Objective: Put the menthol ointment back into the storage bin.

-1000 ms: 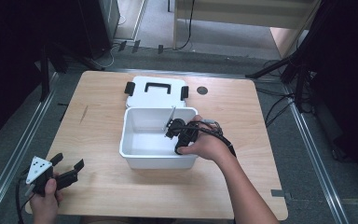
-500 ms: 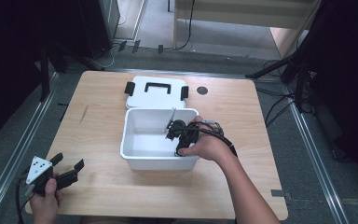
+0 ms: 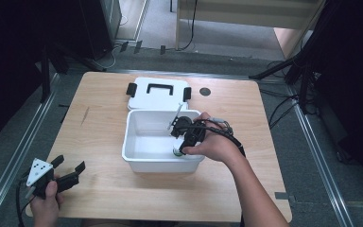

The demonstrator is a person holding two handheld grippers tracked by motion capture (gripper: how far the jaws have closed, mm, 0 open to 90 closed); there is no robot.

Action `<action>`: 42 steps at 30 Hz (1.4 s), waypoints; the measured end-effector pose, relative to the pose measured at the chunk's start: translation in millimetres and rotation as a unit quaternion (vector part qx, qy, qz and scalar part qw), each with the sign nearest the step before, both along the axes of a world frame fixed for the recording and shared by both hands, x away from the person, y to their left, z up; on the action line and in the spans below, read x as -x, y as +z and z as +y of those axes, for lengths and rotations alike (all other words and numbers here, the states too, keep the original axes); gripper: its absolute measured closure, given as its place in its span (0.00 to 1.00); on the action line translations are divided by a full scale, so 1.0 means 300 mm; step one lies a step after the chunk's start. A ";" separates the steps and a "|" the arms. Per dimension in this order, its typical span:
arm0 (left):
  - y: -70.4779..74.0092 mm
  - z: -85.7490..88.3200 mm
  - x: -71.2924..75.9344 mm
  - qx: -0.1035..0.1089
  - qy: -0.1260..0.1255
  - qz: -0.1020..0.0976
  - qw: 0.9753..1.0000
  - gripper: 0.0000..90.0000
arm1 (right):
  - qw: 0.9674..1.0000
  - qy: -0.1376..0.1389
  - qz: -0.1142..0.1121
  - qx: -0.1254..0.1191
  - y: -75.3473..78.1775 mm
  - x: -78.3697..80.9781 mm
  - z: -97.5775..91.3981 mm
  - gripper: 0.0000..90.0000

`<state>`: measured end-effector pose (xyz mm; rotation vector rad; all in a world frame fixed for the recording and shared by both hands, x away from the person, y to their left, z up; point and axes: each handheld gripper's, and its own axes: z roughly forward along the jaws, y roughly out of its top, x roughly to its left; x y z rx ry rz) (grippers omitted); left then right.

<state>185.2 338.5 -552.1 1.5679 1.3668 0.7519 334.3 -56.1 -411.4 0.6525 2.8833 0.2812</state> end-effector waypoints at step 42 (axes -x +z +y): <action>0.000 -0.001 0.000 -0.002 0.000 0.001 1.000 0.17 | 0.941 -0.231 -0.132 -0.208 -0.197 0.141 -0.613 0.23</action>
